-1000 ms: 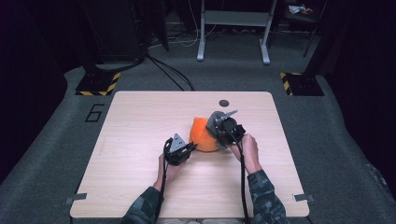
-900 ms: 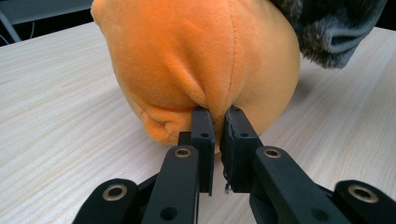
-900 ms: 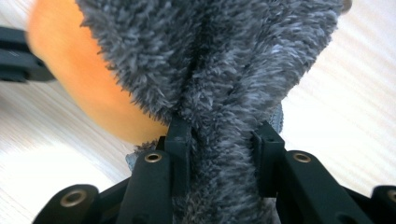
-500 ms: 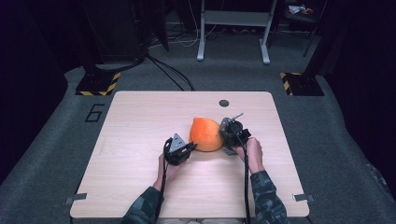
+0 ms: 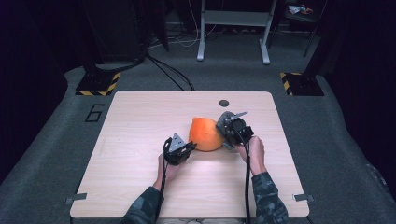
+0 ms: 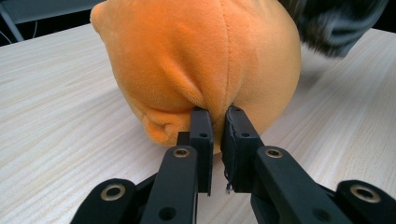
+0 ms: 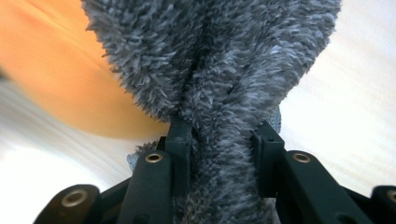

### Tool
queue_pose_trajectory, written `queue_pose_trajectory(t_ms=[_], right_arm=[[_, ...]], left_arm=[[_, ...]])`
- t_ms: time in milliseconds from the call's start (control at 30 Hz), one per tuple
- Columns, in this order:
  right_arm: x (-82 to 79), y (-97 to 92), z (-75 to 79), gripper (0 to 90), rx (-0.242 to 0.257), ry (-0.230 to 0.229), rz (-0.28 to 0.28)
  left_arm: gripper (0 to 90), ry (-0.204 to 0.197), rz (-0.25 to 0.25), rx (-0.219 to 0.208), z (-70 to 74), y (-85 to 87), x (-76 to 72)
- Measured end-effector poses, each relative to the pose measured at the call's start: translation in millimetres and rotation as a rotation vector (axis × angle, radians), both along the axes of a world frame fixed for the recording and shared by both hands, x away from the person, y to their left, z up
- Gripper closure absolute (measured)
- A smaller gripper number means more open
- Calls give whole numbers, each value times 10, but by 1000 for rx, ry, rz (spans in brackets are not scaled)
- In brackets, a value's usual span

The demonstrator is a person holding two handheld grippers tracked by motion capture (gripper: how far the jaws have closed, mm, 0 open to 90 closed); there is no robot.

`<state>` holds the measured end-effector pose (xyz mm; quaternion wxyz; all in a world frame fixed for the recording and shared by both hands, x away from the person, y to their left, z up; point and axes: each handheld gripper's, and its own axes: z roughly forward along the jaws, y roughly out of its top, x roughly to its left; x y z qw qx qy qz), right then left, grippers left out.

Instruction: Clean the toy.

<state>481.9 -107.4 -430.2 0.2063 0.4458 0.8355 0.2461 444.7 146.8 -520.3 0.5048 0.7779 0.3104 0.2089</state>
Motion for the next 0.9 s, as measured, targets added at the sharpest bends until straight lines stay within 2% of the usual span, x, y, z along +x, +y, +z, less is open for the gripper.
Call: queue_pose_trajectory(t_ms=[33, 67, 133, 200, 233, 300, 333, 433, 500, 700, 833, 900], right_arm=[[-38, 56, 55, 660, 8, -15, 4], [-51, 97, 94, 660, 0, -29, 38], [-73, 202, 126, 660, -5, -31, 64], [-31, 288, 67, 661, -41, -8, 84], [6, 319, 6, 664, -61, -19, 89], [35, 312, -36, 666, -62, -10, 74], [43, 294, -42, 666, -46, -3, 62], [71, 245, -59, 665, -36, 4, 55], [83, 221, -64, 665, -37, 10, 52], [110, 185, -83, 666, -29, 8, 67], [113, 190, -92, 667, -36, 14, 60], [118, 178, -96, 667, -40, 11, 65]], left_arm=[[826, -2, 0, 2, 0, 2, 2], [824, -4, 3, -3, -2, -1, 0], [818, -3, 4, -5, -1, 0, 0], [806, -4, 7, 0, 2, 5, 2], [785, -6, 12, -2, 3, 5, 2], [737, -11, 27, -13, 15, 16, 0], [707, -22, 42, -16, 17, 21, 6], [612, -20, 57, -7, 18, 20, 13], [554, -24, 70, 17, 14, 5, 20], [505, -27, 102, 39, 1, -19, 66], [438, -27, 127, 22, 24, -5, 126], [424, -20, 130, -9, 35, 11, 148]])
